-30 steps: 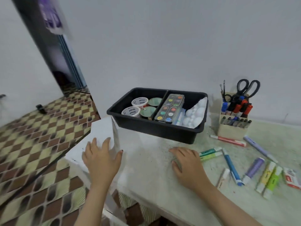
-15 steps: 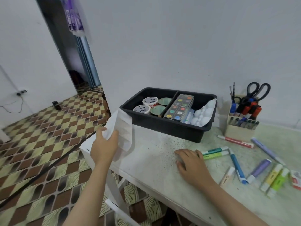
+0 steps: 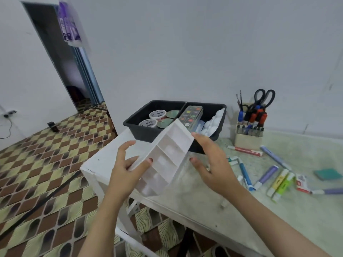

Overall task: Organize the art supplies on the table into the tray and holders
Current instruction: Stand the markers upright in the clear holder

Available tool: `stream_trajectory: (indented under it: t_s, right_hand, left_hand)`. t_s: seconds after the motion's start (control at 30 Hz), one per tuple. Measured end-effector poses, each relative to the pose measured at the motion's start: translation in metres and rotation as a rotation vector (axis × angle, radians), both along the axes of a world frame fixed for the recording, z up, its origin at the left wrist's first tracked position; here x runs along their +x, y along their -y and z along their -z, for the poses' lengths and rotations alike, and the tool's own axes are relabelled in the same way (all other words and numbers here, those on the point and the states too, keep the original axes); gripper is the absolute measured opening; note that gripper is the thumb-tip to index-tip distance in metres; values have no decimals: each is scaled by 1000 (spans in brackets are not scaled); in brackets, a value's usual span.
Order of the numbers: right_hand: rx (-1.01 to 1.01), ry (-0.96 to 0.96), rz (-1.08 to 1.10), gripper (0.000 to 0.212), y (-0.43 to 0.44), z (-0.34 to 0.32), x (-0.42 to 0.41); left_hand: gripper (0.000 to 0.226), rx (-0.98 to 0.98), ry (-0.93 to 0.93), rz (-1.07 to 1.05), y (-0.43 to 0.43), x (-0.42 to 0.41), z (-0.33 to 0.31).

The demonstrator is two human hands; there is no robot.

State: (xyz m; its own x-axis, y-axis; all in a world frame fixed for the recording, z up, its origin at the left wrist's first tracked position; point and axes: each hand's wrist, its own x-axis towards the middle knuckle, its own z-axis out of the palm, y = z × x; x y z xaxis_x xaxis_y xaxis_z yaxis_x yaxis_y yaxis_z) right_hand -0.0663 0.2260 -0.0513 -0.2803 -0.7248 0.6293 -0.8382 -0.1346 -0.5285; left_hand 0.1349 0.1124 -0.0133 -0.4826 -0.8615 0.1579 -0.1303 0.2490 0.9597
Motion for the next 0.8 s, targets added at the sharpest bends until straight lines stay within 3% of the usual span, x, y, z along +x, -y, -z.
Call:
stream_trajectory:
  t_s: [0.1,0.2,0.33,0.43,0.6,0.8]
  right_hand:
    - [-22,-154,-2,66,-21,-36,-11]
    - [181,-205,-93,85,-45,-73,-24]
    - [587,-11,-259,98,-74,-96,-46]
    - [707,139,-299,96,-98,-89,-60]
    - [609,333,-278,82,-139,-74,-71]
    - [338,571,-82,65,-185,-52,-91]
  left_hand:
    - [60,-41,86,265,-7,-11,-13]
    - [81,-57,191,538,-17,-29,-34]
    - [100,-87,298,815,-33,-58,-58]
    - [104,-165,304,860,-48,-79,-65]
    - [110,-167,257,951,-65,-114,-55]
    - [89,-151,135,753,-90,-154,-38]
